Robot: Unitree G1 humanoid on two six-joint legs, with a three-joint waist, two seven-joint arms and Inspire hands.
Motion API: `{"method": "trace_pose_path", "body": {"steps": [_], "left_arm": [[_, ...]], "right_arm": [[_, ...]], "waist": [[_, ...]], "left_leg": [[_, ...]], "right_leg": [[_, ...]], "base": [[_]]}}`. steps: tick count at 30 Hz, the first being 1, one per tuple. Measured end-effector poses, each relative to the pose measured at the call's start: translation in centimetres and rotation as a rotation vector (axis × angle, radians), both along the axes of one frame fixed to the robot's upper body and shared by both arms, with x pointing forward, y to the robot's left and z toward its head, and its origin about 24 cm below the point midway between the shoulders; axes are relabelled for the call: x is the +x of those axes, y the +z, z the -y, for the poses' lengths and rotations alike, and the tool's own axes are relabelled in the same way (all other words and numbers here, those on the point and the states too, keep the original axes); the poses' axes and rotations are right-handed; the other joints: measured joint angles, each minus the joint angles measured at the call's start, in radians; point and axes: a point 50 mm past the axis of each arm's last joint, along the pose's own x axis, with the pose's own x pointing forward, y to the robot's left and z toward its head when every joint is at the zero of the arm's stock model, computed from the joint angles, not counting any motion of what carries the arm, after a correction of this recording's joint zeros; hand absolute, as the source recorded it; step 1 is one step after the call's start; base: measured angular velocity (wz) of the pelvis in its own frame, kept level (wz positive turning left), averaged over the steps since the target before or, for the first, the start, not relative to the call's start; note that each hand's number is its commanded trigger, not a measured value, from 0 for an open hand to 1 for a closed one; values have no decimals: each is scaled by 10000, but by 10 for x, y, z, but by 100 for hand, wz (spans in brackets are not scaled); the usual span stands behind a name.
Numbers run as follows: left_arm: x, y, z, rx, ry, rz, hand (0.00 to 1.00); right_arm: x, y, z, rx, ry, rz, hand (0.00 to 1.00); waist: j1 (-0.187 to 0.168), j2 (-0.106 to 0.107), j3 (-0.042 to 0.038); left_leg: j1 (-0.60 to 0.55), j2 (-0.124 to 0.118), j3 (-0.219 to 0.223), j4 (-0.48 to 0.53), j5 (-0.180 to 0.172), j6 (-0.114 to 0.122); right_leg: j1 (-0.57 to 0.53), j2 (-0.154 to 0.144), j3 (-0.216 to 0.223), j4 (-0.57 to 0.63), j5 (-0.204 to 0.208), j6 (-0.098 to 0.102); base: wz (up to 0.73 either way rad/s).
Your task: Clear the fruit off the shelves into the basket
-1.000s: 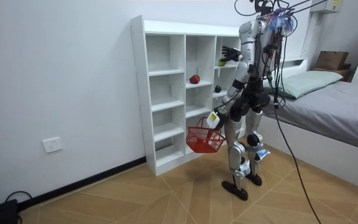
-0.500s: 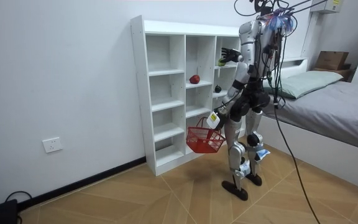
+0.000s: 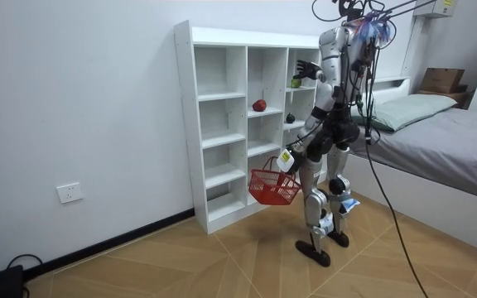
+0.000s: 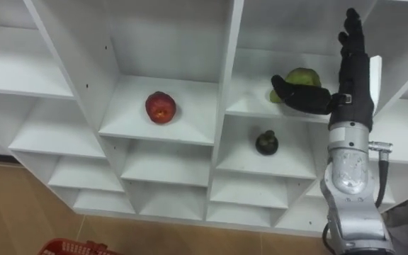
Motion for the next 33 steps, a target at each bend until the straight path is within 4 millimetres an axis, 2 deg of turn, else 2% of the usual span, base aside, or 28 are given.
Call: {"method": "trace_pose_path", "body": {"steps": [10,16,23,33], "left_arm": [[-5,-1,-4,145,-488,-675,100],[-4,-1,-5,66,-530,-735,100],[0,-1,-4,-160,-639,-749,100],[2,0,-4,-166,-713,-664,100]], "right_arm": [[-1,4,16,-305,-470,3,0],[4,-13,25,-285,-627,-1011,0],[4,-24,25,-446,-234,-1743,0],[5,-26,17,-1301,560,-2103,0]], "waist": [[11,-103,-6],[25,-128,-12],[43,4,-54],[44,15,-57]], "left_leg": [[-2,-4,-48,157,-1,0],[-1,-7,-67,196,-1,0],[-76,-9,-131,254,-2,0],[-74,-12,-115,251,-2,0]], "right_leg": [[69,-5,40,-1,1,-4],[124,-70,-35,-2,4,-7],[56,-80,-138,-15,4,-8],[58,-45,-128,6,3,-8]], "base": [[0],[2],[4],[0]]}}
